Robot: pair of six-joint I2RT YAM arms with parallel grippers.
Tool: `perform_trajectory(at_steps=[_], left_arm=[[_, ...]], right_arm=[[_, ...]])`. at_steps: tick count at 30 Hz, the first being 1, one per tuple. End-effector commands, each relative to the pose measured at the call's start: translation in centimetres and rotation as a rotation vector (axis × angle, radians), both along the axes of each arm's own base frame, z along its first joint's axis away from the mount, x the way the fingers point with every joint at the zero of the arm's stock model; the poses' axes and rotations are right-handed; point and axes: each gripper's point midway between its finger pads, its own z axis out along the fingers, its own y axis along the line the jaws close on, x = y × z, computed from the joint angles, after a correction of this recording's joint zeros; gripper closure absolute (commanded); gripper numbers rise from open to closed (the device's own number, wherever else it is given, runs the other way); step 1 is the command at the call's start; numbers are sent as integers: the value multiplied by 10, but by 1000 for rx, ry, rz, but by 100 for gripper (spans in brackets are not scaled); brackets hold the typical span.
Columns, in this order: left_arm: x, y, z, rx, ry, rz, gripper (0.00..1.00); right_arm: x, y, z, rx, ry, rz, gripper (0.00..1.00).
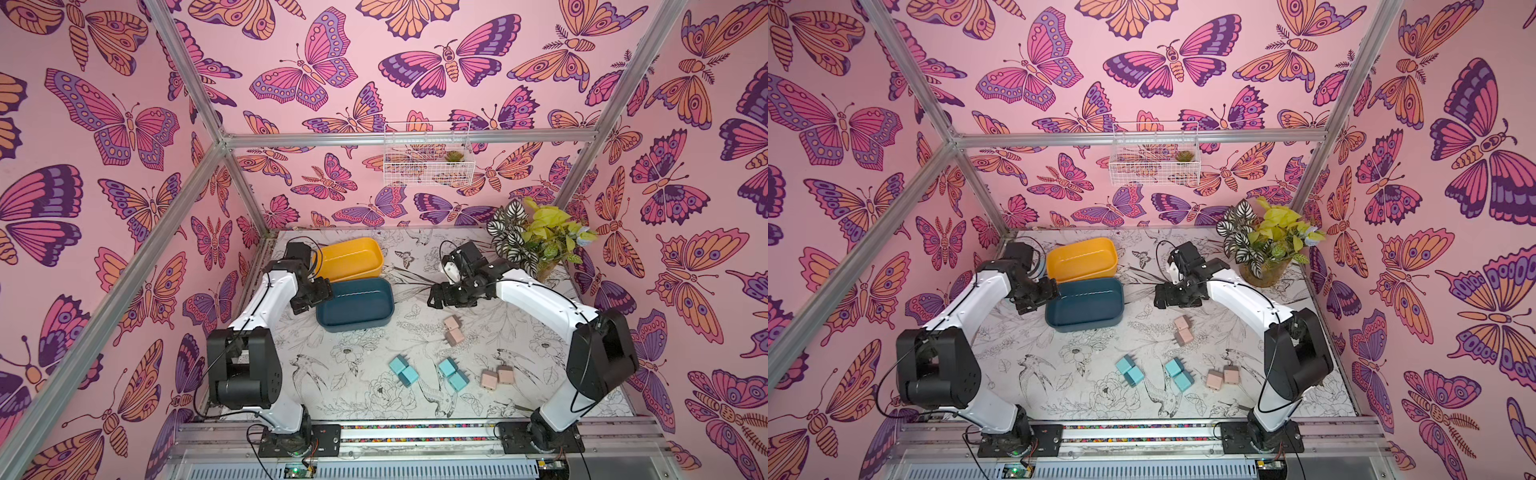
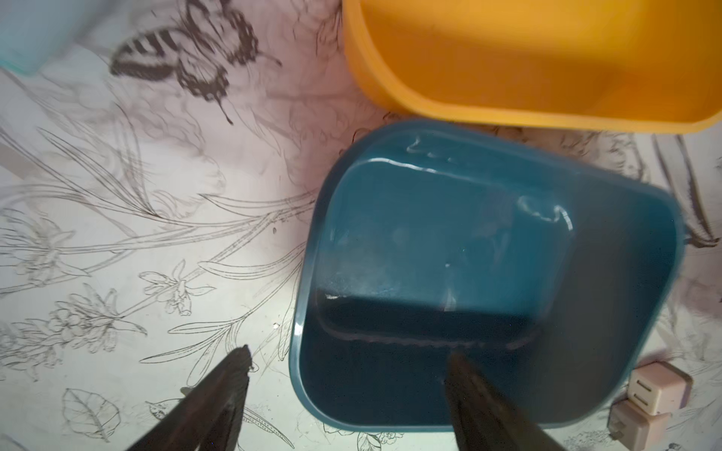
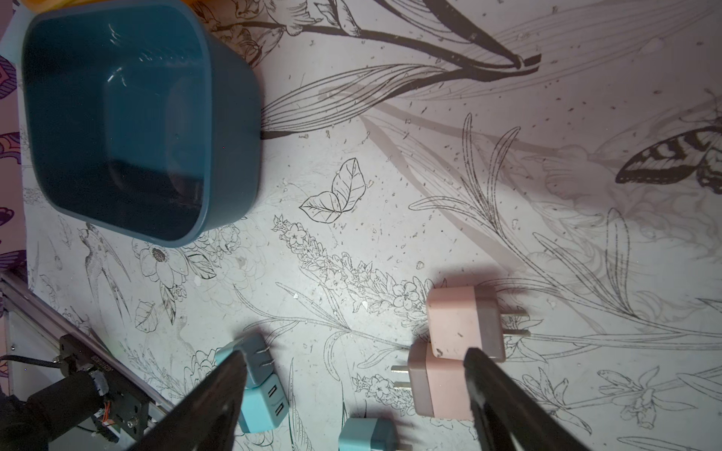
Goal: Place the plugs by color into the storage box
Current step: Move the storage box to the center of the board.
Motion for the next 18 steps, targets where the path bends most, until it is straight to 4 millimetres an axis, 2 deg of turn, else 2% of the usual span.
perform_trajectory(at_steps=[1, 3, 7, 11, 15, 17, 18], left_arm=[[-1, -12, -38, -50, 40, -28, 20], [3, -19, -52, -44, 46, -49, 25], [15, -46, -54, -41, 45, -116, 35], [27, -94, -44, -93, 29, -163, 38], [23, -152, -44, -157, 57, -173, 38], [23, -179, -42, -166, 55, -244, 37], [23, -185, -41, -159, 58, -263, 36]], right_arm=[[-1, 10, 8, 10, 2, 38, 12], [-3, 12, 10, 7, 4, 52, 12], [-6, 10, 10, -13, 10, 62, 12], [-8, -3, 7, -77, 10, 41, 17], [-10, -11, 4, -112, 9, 30, 19], [-11, -12, 2, -113, 13, 19, 19], [-11, -12, 2, -111, 15, 14, 19]])
